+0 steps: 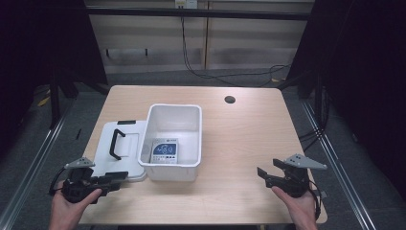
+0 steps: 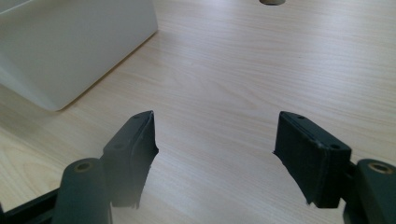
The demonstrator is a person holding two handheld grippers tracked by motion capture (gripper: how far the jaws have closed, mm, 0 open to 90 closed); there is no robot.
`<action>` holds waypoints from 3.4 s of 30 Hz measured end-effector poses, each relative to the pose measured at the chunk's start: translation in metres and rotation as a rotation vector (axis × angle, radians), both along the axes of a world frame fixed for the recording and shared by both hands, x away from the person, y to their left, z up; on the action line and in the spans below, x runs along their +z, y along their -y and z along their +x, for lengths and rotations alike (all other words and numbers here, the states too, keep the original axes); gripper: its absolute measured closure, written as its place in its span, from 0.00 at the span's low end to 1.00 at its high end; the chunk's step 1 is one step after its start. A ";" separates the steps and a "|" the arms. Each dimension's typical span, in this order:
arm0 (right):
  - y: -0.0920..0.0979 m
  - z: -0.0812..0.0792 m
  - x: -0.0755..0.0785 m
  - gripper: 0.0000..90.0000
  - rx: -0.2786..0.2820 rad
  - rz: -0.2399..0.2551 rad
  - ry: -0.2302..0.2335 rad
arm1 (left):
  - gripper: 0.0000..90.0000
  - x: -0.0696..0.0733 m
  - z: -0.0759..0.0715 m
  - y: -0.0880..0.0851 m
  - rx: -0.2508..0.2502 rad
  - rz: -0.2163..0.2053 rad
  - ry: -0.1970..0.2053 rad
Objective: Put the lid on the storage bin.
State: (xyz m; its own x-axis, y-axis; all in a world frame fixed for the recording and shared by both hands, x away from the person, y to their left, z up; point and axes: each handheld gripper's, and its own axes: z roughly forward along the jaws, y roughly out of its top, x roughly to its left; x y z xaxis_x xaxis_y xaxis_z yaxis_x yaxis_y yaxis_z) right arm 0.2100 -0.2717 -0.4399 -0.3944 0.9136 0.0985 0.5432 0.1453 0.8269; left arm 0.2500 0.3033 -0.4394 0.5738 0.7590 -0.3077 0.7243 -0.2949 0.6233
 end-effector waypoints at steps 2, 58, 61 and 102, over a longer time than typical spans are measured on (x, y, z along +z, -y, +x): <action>-0.001 0.000 0.000 0.32 0.004 0.004 -0.004 | 0.55 0.000 0.000 0.000 0.003 0.005 -0.006; -0.003 -0.008 0.000 0.25 -0.008 0.030 -0.011 | 0.60 0.059 0.114 0.001 0.250 0.171 -0.196; -0.003 -0.008 0.000 0.25 -0.009 0.027 -0.012 | 0.64 0.057 0.120 -0.002 0.265 0.184 -0.215; -0.006 -0.006 -0.004 0.24 0.022 0.000 -0.046 | 0.91 0.022 0.183 0.041 0.401 0.385 -0.474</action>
State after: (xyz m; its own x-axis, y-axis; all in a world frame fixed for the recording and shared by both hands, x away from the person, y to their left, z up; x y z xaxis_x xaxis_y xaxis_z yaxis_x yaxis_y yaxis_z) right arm 0.2036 -0.2653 -0.4440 -0.4092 0.9049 0.1171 0.5774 0.1574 0.8012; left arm 0.4332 0.2621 -0.4170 0.1005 0.9873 -0.1230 0.9889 -0.0855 0.1216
